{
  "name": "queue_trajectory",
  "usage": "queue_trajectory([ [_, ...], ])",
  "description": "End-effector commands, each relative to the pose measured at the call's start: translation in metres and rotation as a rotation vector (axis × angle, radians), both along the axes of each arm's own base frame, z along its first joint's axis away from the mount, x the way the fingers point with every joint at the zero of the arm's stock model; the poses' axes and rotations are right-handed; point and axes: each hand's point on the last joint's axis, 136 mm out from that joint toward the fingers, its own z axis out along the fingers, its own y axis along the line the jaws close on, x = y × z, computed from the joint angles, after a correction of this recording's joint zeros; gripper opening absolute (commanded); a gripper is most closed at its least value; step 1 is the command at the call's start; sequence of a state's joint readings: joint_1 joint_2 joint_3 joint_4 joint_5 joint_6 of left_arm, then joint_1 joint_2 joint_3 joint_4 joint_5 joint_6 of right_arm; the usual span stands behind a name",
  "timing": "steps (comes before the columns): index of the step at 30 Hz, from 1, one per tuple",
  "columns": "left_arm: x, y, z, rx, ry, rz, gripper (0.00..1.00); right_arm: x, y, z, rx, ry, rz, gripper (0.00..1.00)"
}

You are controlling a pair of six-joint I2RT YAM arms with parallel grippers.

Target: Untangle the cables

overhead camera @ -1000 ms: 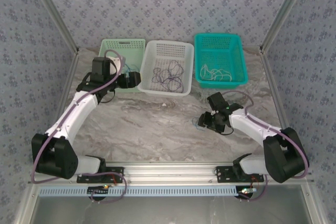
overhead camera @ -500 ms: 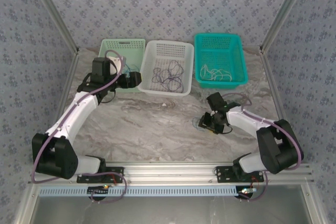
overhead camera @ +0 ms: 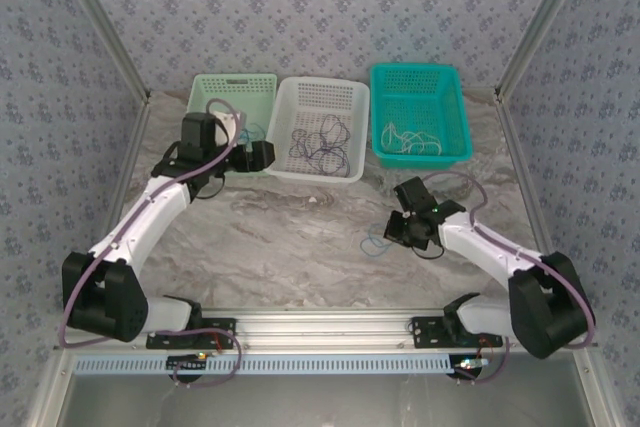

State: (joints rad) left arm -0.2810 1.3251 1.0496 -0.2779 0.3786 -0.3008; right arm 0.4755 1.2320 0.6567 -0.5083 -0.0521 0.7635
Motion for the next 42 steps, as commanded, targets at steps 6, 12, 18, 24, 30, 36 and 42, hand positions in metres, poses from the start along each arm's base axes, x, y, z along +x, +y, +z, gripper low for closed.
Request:
queue_trajectory([
  [6,-0.048,-0.083,0.014,-0.041,-0.112,-0.365,0.85,0.020,0.008,0.066,-0.004,-0.301,0.057,0.00],
  [12,-0.095,-0.127,0.024,-0.125,-0.163,-0.638,0.78,0.026,0.029,0.129,0.145,-0.487,0.142,0.00],
  [18,-0.120,-0.164,0.025,-0.142,-0.191,-0.758,0.75,0.028,0.050,0.164,0.227,-0.562,0.237,0.00],
  [24,-0.120,-0.179,0.019,-0.166,-0.181,-0.755,0.71,0.029,0.065,0.178,0.293,-0.601,0.295,0.00],
  [30,-0.112,-0.183,0.017,-0.165,-0.192,-0.728,0.67,0.024,0.081,0.181,0.331,-0.602,0.363,0.00],
  [36,-0.109,-0.189,0.013,-0.163,-0.179,-0.740,0.56,0.025,0.083,0.187,0.335,-0.621,0.365,0.00],
  [42,-0.106,-0.189,0.009,-0.145,-0.170,-0.733,0.35,0.024,0.085,0.192,0.352,-0.628,0.372,0.00],
])
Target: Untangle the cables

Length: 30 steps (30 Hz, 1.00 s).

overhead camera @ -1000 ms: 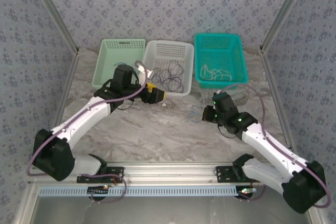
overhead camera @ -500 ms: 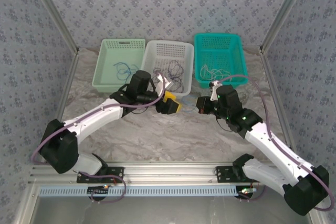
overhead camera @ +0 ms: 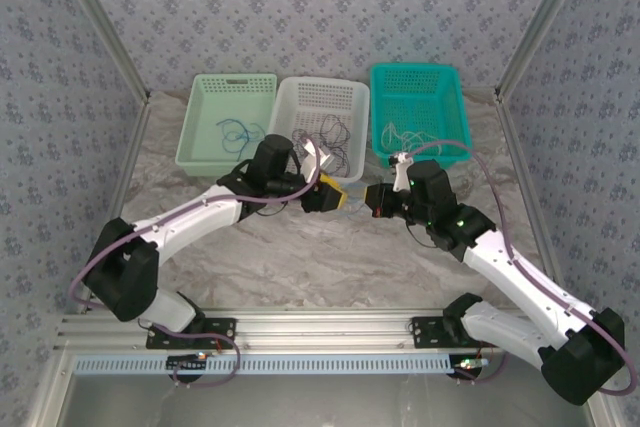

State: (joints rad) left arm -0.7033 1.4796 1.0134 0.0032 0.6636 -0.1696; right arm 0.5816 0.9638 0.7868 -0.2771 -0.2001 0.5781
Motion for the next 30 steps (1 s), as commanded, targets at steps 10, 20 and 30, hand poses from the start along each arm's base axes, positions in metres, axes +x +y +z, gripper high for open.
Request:
queue_trajectory([
  [10,0.026,0.019,0.005,0.264,-0.173,0.060,0.07,-0.029,0.009,-0.026,-0.153,0.137,0.188,0.00],
  [20,0.043,0.040,0.000,0.610,-0.427,0.023,0.11,-0.040,0.028,-0.039,-0.174,0.218,0.309,0.00],
  [30,0.082,0.072,0.020,0.825,-0.646,0.296,0.30,-0.028,0.032,-0.039,-0.160,0.215,0.294,0.00],
])
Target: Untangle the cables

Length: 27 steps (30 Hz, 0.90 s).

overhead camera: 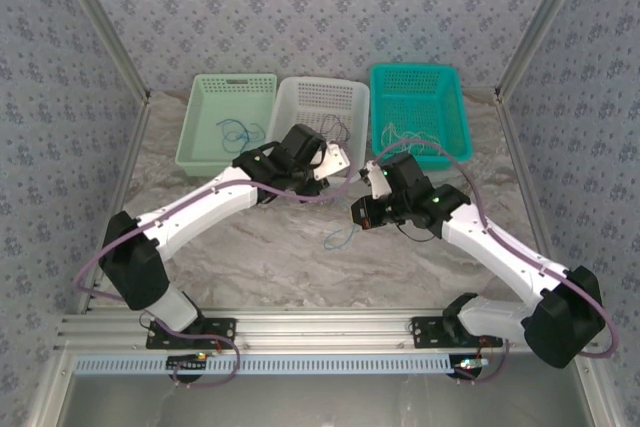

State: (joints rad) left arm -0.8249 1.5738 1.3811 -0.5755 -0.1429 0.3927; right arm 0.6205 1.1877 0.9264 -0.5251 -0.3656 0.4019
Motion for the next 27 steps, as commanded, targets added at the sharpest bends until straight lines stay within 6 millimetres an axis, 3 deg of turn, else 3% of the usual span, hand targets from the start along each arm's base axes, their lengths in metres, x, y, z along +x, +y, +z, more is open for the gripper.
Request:
queue_trajectory([
  [1,0.023,0.024,0.029,0.036,-0.177,0.141,0.31,0.000,0.004,0.010,0.027,-0.001,0.019,0.00],
  [7,0.025,0.033,0.045,-0.027,-0.249,0.200,0.33,0.003,0.003,0.013,0.033,-0.011,0.004,0.00],
  [10,0.018,0.032,0.057,-0.151,-0.221,0.240,0.48,0.016,-0.006,0.019,0.017,-0.057,-0.074,0.00],
  [12,0.012,0.031,0.067,-0.305,-0.157,0.279,0.52,0.026,-0.010,0.028,0.023,-0.116,-0.121,0.00],
  [16,-0.012,0.017,0.081,-0.678,0.106,0.210,0.60,0.043,-0.021,0.044,-0.003,-0.226,-0.208,0.00],
  [18,-0.040,0.000,0.093,-0.776,0.174,0.035,0.60,0.050,-0.026,0.052,-0.013,-0.253,-0.239,0.00],
  [21,-0.075,-0.013,0.084,-0.756,0.261,-0.151,0.61,0.053,-0.020,0.059,0.005,-0.250,-0.221,0.00],
  [27,-0.112,-0.035,0.039,-0.562,0.448,-0.296,0.57,0.050,-0.009,0.064,0.011,-0.223,-0.170,0.00],
])
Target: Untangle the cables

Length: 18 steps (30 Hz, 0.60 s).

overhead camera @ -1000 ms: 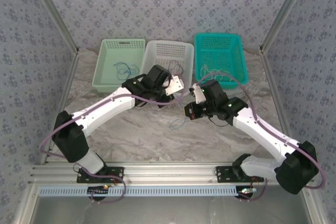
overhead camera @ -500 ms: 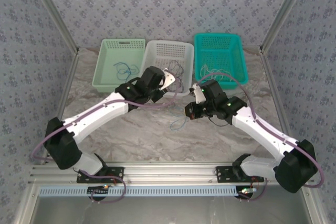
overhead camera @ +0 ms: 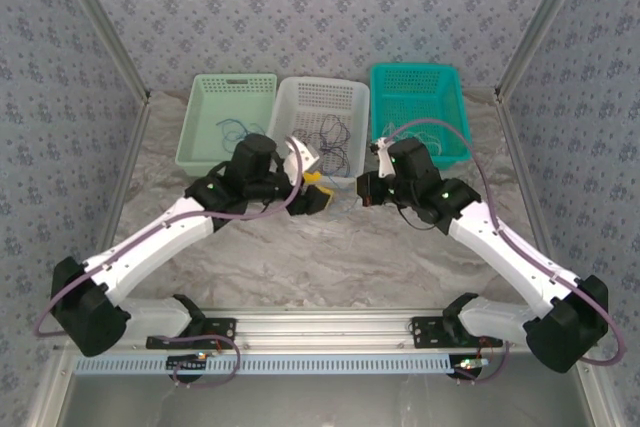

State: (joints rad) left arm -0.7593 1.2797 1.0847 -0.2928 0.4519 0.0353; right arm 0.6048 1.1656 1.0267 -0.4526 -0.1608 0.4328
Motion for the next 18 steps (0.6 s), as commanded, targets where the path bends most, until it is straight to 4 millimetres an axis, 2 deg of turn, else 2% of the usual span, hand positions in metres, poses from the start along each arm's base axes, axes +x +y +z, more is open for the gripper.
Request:
queue_trajectory([
  [1,-0.032,-0.018,-0.013,0.043,0.085,-0.204,0.56,0.000,0.004,0.009,0.003,0.000,0.014,0.00],
  [5,-0.028,-0.025,-0.027,0.091,0.098,-0.218,0.54,-0.003,0.005,0.012,0.012,0.006,0.024,0.00],
  [13,-0.021,-0.029,-0.040,0.142,0.089,-0.216,0.49,-0.007,0.005,0.018,0.035,0.003,0.024,0.00],
  [18,-0.017,-0.029,-0.046,0.150,0.088,-0.194,0.32,-0.009,0.005,0.021,0.043,-0.001,0.027,0.00],
])
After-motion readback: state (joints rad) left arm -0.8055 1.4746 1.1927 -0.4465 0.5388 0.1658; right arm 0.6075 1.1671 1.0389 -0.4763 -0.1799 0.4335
